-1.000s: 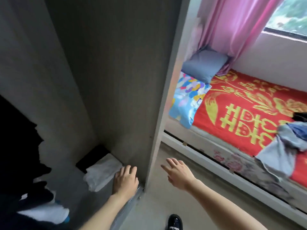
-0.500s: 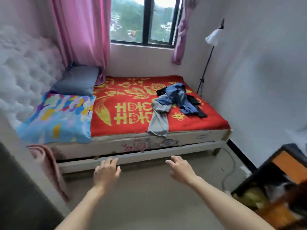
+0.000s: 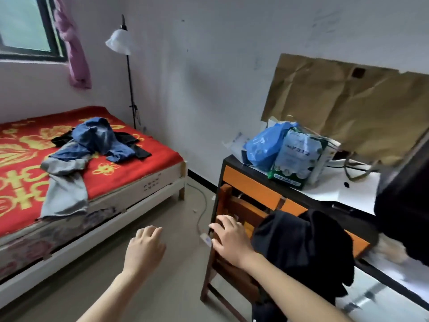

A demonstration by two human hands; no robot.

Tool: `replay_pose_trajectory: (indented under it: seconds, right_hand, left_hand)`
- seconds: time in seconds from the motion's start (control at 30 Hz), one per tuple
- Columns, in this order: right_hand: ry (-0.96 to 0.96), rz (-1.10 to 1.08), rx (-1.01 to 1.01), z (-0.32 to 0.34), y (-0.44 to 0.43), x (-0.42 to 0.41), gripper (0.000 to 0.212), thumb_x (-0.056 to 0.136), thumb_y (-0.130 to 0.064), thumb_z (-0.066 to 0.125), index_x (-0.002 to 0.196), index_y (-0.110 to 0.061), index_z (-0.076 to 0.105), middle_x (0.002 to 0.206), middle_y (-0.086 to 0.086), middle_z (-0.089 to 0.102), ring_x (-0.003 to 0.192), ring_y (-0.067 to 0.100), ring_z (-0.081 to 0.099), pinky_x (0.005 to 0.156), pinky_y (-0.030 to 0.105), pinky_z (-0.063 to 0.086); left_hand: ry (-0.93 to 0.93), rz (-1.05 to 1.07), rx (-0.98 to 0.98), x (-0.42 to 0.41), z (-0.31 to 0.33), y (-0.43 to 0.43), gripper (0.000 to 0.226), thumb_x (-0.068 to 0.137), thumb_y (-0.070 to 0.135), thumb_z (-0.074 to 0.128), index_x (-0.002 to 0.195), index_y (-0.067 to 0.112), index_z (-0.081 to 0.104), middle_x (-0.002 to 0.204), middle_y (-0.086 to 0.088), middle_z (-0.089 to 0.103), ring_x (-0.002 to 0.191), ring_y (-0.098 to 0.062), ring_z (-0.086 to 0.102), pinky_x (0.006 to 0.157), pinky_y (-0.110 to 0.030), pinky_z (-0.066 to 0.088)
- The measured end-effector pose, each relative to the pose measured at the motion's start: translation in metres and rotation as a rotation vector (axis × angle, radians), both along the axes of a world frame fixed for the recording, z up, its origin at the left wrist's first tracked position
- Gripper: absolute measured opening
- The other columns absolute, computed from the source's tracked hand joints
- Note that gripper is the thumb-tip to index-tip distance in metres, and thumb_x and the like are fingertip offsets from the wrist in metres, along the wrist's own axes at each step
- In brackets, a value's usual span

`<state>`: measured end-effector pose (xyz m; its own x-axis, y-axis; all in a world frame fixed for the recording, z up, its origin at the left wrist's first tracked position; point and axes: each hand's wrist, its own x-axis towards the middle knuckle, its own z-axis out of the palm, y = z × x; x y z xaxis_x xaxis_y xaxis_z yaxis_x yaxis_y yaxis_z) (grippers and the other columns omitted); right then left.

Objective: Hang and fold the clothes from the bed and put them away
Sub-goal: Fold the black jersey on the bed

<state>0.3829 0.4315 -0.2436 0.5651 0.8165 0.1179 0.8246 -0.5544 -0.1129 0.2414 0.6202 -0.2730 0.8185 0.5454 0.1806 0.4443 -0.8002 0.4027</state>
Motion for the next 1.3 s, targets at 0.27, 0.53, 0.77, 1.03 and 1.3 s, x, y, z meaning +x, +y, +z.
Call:
replay_pose_trajectory:
  seconds: [0.27, 0.53, 0.77, 1.03, 1.3]
  right_hand:
    - [-0.120, -0.590, 0.058, 0.030, -0.164, 0.043, 0.048, 0.096, -0.036, 0.043, 0.142, -0.021, 0.039, 0.152, 0.009, 0.027, 0.142, 0.023, 0.019, 0.112, 0.037, 0.021]
    - [0.109, -0.793, 0.075, 0.001, -0.201, 0.040, 0.055, 0.098, -0.039, 0.041, 0.149, -0.030, 0.021, 0.156, -0.001, 0.018, 0.142, 0.020, 0.017, 0.110, 0.037, 0.025]
    - [0.053, -0.834, 0.003, 0.001, -0.199, 0.046, 0.049, 0.099, -0.038, 0.038, 0.146, -0.030, 0.029, 0.152, -0.001, 0.029, 0.136, 0.019, 0.027, 0.109, 0.033, 0.023]
    - [0.087, -0.846, -0.116, 0.029, -0.194, 0.062, 0.037, 0.100, -0.037, 0.037, 0.133, -0.027, 0.052, 0.130, 0.000, 0.051, 0.116, 0.024, 0.047, 0.094, 0.034, 0.029]
    - [0.044, -0.962, 0.195, 0.086, -0.172, 0.073, 0.041, 0.100, -0.029, 0.037, 0.062, -0.019, 0.031, 0.096, 0.012, 0.059, 0.093, 0.030, 0.055, 0.066, 0.033, 0.030]
  left_hand:
    - [-0.068, -0.458, 0.107, 0.125, 0.013, -0.120, 0.041, 0.086, 0.026, 0.065, 0.124, 0.012, 0.061, 0.131, -0.013, 0.055, 0.123, -0.034, 0.048, 0.094, -0.044, 0.043]
    - [0.163, -0.771, 0.240, 0.201, 0.014, -0.191, 0.079, 0.087, 0.069, 0.034, 0.151, 0.031, 0.008, 0.160, 0.000, 0.001, 0.146, -0.019, -0.001, 0.115, -0.038, 0.011]
    - [0.289, -0.749, 0.250, 0.236, 0.014, -0.174, 0.077, 0.085, 0.075, 0.026, 0.149, 0.040, 0.002, 0.160, -0.003, 0.003, 0.146, -0.025, -0.004, 0.115, -0.046, 0.005]
    - [0.388, -0.708, 0.195, 0.255, 0.003, -0.132, 0.056, 0.094, 0.062, 0.024, 0.145, 0.039, 0.027, 0.157, -0.003, 0.019, 0.144, -0.021, 0.012, 0.116, -0.042, 0.007]
    - [0.523, -0.830, 0.052, 0.263, 0.026, -0.125, 0.046, 0.103, 0.036, 0.015, 0.148, 0.041, 0.011, 0.159, 0.004, 0.009, 0.145, -0.024, 0.013, 0.115, -0.046, 0.006]
